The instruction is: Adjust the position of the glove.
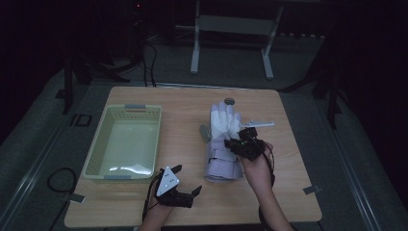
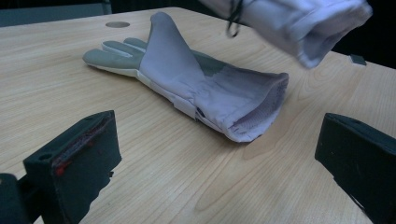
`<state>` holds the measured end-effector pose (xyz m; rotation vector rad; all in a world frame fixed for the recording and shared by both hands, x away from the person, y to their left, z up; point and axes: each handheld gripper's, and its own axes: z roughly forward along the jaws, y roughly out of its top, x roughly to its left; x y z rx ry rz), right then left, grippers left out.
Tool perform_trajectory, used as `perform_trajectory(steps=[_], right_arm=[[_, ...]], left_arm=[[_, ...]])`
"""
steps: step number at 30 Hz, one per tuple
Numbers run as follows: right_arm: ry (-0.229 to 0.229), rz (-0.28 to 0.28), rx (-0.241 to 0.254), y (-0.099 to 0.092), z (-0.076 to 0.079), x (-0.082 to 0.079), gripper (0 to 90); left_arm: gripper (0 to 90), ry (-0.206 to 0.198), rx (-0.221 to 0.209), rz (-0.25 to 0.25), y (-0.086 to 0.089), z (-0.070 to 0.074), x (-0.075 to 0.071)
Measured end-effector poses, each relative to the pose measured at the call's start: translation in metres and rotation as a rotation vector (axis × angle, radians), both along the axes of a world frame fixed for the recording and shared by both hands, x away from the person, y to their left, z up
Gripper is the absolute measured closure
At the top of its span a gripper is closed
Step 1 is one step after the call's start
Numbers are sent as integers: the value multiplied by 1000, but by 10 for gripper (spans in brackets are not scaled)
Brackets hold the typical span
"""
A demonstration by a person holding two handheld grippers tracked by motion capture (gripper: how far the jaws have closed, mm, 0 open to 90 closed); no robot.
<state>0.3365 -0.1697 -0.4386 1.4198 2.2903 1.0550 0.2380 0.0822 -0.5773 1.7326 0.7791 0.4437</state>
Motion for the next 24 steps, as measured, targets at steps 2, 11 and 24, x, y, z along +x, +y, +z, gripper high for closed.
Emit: perform_trajectory(steps=[2, 11, 24], right_arm=[[13, -5, -16, 3, -6, 5, 786], [82, -17, -62, 10, -36, 23, 780], [123, 38, -53, 5, -61, 32, 757]], left_arm=[[1, 2, -1, 0, 0, 0, 0], [1, 1, 0, -2, 0, 0, 0], [1, 3, -1, -2, 0, 0, 0]])
